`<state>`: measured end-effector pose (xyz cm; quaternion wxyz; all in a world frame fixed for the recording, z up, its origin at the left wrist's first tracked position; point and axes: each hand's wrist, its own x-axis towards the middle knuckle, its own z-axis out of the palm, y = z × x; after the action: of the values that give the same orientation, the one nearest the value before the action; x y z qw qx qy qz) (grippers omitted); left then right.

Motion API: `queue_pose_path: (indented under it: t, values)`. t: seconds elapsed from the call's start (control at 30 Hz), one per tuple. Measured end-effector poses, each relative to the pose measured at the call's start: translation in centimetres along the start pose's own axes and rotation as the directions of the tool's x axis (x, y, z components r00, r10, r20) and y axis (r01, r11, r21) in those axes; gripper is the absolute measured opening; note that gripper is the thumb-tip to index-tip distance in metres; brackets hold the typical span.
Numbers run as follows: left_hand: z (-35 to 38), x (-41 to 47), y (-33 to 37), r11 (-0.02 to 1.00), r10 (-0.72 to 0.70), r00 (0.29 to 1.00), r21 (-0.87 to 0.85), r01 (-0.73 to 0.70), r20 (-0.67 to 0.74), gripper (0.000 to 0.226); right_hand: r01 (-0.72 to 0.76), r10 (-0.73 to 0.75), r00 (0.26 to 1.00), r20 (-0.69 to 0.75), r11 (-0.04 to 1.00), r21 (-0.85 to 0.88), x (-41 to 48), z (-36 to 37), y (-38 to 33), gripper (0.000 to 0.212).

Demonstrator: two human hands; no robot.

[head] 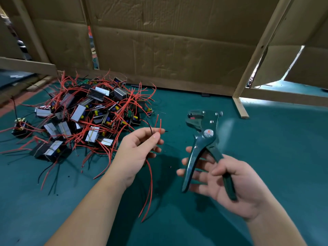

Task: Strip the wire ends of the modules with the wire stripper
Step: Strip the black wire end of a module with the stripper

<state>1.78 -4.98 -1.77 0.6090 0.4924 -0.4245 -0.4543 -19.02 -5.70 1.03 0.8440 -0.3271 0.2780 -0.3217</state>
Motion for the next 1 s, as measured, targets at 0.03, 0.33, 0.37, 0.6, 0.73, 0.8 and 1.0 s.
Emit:
queue_pose_path:
  t: [0.03,0.33,0.37,0.6,0.73,0.8,1.0]
  values:
    - [0.0,0.0,0.1,1.000,0.003,1.000,-0.001,-0.003,-0.001,0.024,-0.009,0.009,1.000,-0.003,1.000,-0.006,0.1,0.0,0.3,0.063]
    - [0.1,-0.2,0.9,0.995,0.084,0.993,-0.040,-0.088,-0.078,0.013,-0.114,0.112,0.987,0.116,0.993,0.010,0.4,0.8,2.3,0.066]
    - [0.1,-0.2,1.1,0.994,0.095,0.991,-0.044,-0.099,-0.089,0.011,-0.113,0.112,0.984,0.136,0.994,0.002,0.4,0.8,2.4,0.067]
    - [-0.4,0.0,1.1,0.993,0.122,0.987,0.018,-0.120,-0.105,0.018,-0.057,0.068,0.971,0.229,0.997,-0.056,0.5,1.2,3.0,0.060]
    - [-0.4,0.0,1.0,0.982,0.166,0.981,0.101,-0.156,-0.096,0.018,-0.063,0.077,0.987,0.140,0.993,-0.102,0.4,1.6,3.5,0.044]
    - [-0.5,0.1,0.9,0.977,0.183,0.978,0.127,-0.170,-0.097,0.017,-0.065,0.077,0.993,0.091,0.990,-0.125,0.3,1.8,3.5,0.039]
    - [-0.5,0.0,0.9,0.967,0.196,0.978,0.178,-0.180,-0.073,0.016,-0.097,0.097,0.995,-0.009,0.973,-0.209,0.1,2.2,3.5,0.022]
